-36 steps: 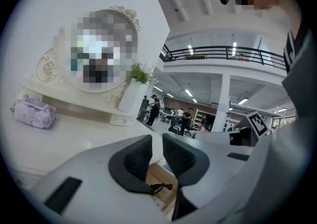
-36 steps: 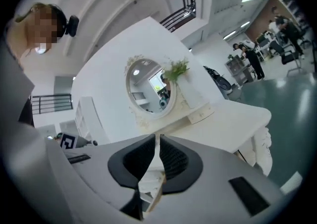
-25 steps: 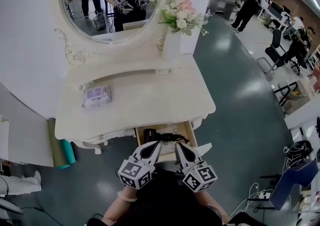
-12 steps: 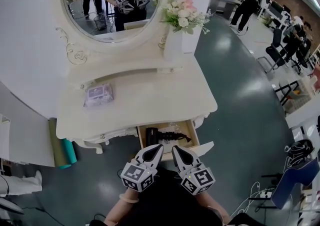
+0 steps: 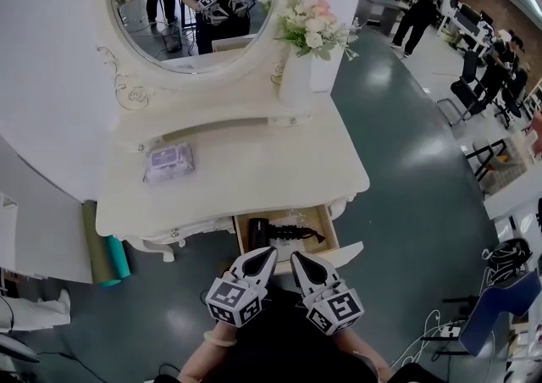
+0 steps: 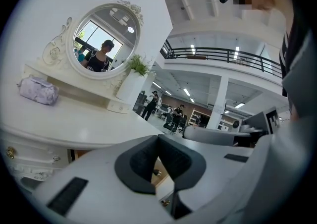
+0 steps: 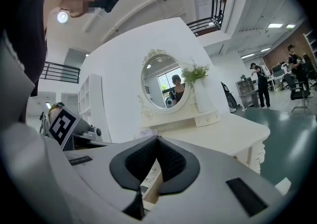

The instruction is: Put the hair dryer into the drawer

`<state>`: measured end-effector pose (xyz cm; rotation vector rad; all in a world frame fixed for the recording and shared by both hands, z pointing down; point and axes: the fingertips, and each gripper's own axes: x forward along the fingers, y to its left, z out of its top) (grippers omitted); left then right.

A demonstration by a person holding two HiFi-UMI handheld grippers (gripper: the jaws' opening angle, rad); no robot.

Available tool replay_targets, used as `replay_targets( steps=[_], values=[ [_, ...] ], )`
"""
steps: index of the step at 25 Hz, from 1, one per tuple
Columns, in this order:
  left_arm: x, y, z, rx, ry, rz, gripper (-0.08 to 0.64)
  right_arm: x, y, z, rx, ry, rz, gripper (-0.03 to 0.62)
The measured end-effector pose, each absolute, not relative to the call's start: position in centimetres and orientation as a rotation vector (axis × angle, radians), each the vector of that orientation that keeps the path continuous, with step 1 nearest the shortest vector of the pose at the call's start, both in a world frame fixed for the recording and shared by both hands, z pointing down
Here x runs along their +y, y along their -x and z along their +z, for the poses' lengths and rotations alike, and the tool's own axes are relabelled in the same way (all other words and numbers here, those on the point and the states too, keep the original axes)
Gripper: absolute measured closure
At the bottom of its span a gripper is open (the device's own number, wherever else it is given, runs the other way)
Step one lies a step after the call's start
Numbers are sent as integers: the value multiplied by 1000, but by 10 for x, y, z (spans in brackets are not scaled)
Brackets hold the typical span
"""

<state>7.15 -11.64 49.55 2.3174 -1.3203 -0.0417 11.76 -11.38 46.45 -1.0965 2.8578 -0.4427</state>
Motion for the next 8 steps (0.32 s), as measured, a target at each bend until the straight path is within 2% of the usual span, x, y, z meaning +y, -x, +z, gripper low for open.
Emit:
replay_targets(
  steps=[8],
  values=[
    [-117, -73, 499, -1315, -2303, -40, 557, -111, -119, 465, 2871, 1094, -425, 575]
  ],
)
